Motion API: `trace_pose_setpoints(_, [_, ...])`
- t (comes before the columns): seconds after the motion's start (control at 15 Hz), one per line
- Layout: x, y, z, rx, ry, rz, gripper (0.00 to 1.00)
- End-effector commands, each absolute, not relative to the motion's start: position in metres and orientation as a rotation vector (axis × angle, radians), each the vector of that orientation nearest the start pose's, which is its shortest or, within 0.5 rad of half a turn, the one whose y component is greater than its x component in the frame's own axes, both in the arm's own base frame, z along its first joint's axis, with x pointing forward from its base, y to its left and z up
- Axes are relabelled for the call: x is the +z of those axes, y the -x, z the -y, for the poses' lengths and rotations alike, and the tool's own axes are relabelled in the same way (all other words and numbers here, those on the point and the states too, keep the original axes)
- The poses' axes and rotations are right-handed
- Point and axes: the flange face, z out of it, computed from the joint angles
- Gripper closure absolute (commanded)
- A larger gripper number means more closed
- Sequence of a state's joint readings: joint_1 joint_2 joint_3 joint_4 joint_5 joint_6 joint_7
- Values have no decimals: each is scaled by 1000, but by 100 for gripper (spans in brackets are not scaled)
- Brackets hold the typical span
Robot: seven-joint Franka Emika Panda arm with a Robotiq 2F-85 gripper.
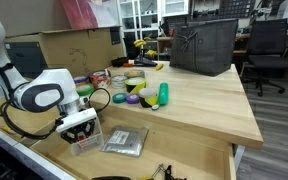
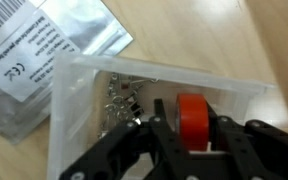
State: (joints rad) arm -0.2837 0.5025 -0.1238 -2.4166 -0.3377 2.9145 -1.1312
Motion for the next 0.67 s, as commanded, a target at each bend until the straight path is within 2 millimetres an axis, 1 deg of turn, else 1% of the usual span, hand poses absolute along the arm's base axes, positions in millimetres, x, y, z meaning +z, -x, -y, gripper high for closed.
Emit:
trace_pose_setpoints(0.0, [106, -445, 173, 140, 2795, 1631, 91])
trace_pose_setpoints(0.07, [106, -445, 172, 140, 2795, 1631, 99])
trace_pose_setpoints(0.2, [110, -443, 173, 136, 2797, 1633, 94])
trace_pose_setpoints(0.33, [120, -438, 177, 113, 2799, 1632, 94])
trace_pose_setpoints(0.6, [156, -431, 191, -10, 2859, 1612, 94])
